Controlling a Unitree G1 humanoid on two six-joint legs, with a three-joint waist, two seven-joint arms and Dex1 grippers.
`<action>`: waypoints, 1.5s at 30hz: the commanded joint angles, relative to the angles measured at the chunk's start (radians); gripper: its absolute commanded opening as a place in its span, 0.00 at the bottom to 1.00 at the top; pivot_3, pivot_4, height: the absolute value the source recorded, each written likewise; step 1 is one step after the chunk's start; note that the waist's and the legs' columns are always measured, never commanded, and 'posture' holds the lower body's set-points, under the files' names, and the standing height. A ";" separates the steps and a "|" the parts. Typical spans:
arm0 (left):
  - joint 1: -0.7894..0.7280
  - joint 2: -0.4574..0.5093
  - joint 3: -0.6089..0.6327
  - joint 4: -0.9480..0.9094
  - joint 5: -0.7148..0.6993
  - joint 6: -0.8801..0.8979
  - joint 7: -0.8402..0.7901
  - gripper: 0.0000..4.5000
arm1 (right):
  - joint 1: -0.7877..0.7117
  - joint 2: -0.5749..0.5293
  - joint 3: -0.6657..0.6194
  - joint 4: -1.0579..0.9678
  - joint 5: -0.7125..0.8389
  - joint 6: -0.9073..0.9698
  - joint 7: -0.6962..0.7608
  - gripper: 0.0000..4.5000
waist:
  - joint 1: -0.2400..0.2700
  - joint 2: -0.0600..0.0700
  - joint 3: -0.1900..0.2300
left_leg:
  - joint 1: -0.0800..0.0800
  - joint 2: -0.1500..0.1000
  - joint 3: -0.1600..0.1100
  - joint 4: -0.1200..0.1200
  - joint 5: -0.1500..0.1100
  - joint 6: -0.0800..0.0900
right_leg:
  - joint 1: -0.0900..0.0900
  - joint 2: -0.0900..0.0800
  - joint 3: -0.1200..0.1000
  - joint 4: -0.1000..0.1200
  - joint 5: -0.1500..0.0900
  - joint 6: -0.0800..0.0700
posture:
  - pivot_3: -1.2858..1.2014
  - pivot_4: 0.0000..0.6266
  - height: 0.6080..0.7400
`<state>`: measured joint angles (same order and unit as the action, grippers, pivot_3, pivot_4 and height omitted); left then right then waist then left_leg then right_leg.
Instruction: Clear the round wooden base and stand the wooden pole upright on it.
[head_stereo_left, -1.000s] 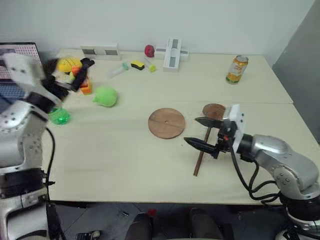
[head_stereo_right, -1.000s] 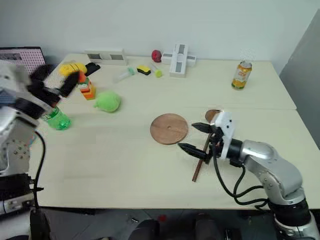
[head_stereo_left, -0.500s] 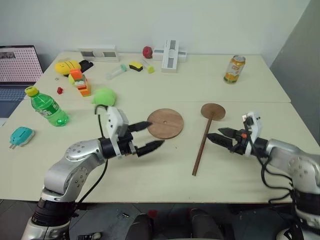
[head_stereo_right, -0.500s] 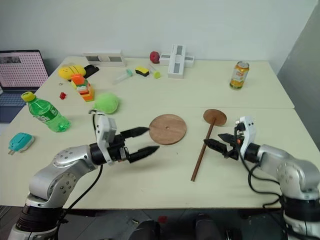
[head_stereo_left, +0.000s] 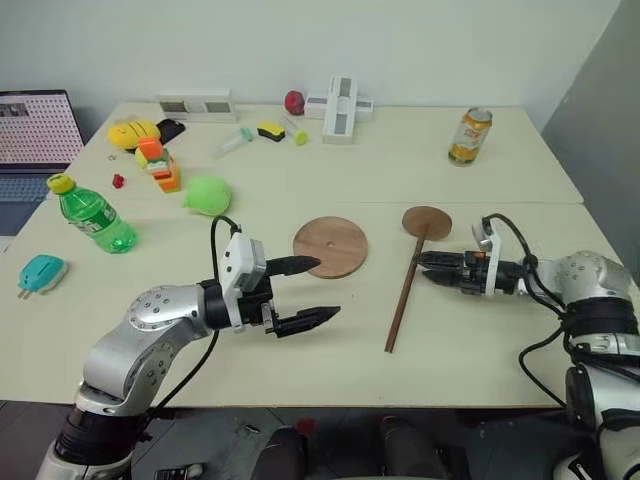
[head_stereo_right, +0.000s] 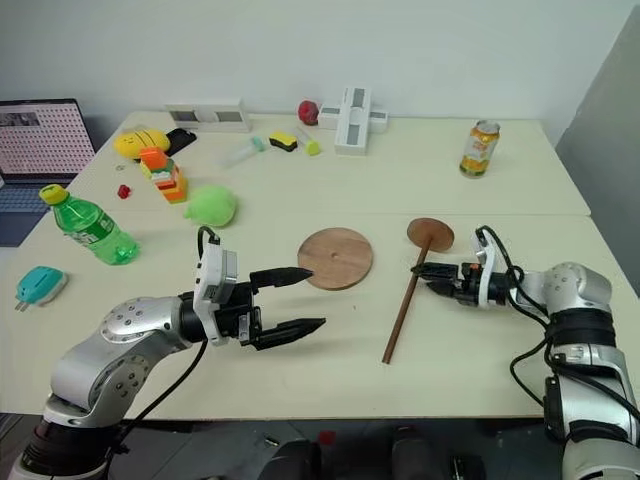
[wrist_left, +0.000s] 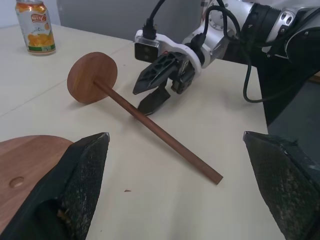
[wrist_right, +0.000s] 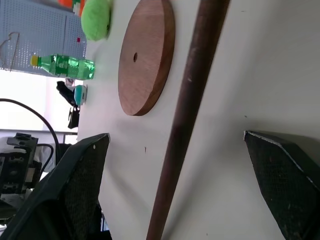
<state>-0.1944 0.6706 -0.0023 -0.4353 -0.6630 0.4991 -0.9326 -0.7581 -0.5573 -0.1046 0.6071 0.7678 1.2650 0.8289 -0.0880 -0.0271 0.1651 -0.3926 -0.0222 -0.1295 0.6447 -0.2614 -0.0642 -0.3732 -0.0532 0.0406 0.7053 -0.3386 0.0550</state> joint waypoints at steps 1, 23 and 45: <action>-0.010 -0.005 0.009 -0.034 0.000 0.005 0.018 1.00 | -0.042 0.049 0.049 0.081 -0.082 -0.113 0.060 1.00 | 0.000 0.000 0.000 | 0.000 0.000 0.000 0.000 0.000 0.000 | 0.000 0.000 0.000 0.000 0.000 0.000 | 0.52 0.24 1.00; -0.028 -0.026 -0.015 -0.020 0.016 -0.002 -0.004 1.00 | -0.017 0.024 0.014 0.012 -0.135 -0.065 0.195 0.11 | 0.006 0.000 0.000 | 0.000 -0.001 -0.001 0.000 0.000 0.000 | 0.002 0.000 -0.001 -0.001 0.000 0.000 | 0.52 0.24 1.00; 0.351 -0.170 0.118 -0.134 0.151 -0.164 0.264 1.00 | -0.136 0.347 0.257 -0.430 -0.453 -0.799 -0.095 0.06 | 0.016 0.006 0.002 | -0.004 0.000 -0.005 0.000 0.000 -0.001 | -0.003 -0.003 0.000 -0.003 0.001 0.002 | 0.52 0.24 1.00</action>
<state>0.1387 0.5137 0.1207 -0.5281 -0.5416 0.3837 -0.6865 -0.8819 -0.2110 0.1304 0.1268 0.3853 0.5603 0.7528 -0.0718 -0.0215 0.1672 -0.3957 -0.0224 -0.1340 0.6446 -0.2609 -0.0657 -0.3757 -0.0564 0.0406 0.7026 -0.3373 0.0571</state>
